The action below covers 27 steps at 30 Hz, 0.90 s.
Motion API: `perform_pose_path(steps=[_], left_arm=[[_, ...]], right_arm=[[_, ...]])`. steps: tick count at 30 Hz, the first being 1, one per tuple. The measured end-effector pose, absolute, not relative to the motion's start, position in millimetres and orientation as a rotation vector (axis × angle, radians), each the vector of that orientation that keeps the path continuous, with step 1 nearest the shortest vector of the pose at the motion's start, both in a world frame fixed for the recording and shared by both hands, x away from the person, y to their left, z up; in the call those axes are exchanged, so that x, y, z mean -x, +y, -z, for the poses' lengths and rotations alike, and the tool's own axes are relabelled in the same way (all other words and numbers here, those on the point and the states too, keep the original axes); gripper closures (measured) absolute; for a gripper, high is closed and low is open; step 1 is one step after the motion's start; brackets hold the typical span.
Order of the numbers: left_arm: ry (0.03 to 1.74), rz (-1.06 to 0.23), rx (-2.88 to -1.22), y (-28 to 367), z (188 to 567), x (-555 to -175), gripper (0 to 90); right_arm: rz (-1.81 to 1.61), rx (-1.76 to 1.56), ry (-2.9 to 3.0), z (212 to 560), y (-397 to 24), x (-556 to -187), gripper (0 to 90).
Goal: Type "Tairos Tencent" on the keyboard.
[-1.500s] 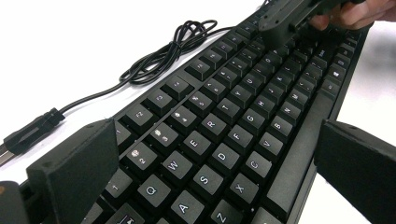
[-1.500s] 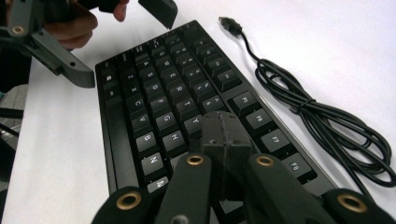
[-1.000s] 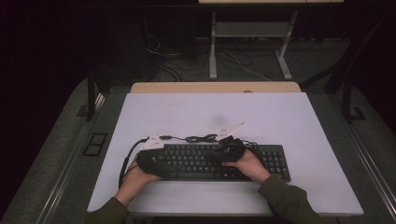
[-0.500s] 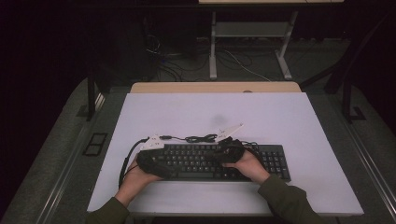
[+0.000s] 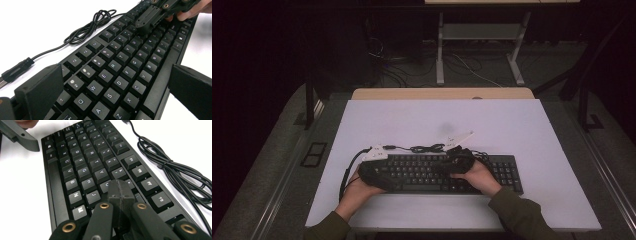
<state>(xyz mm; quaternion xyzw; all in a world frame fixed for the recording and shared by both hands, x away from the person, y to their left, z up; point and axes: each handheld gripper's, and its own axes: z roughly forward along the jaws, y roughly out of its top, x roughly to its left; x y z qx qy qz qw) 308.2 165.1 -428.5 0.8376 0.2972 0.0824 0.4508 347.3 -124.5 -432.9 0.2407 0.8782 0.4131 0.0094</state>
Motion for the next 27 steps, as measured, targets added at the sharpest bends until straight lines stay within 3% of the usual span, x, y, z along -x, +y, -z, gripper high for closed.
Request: perform_pose_path(steps=[7, 14, 18, 24, 27], left_arm=[[0.732, -0.204, -2.071, 164.9, 428.3, -308.2, 0.0], [0.732, -0.206, -2.069, 164.7, 427.9, -308.1, 0.0], [0.733, -0.207, -2.067, 164.3, 428.1, -308.5, 0.0], [0.729, -0.204, -2.073, 163.3, 428.2, -309.4, 0.0], [0.724, -0.206, -2.070, 163.0, 427.9, -309.0, 0.7]], right_arm=[[-1.345, -0.773, 2.717, 427.4, -129.6, -348.1, 85.0], [-1.400, -0.786, 2.687, 423.7, -135.9, -348.7, 72.0], [-1.419, -0.793, 2.668, 422.9, -139.1, -348.8, 60.0], [-1.447, -0.801, 2.633, 422.8, -142.7, -348.2, 30.7], [-1.439, -0.805, 2.612, 424.0, -144.5, -347.6, 25.2]])
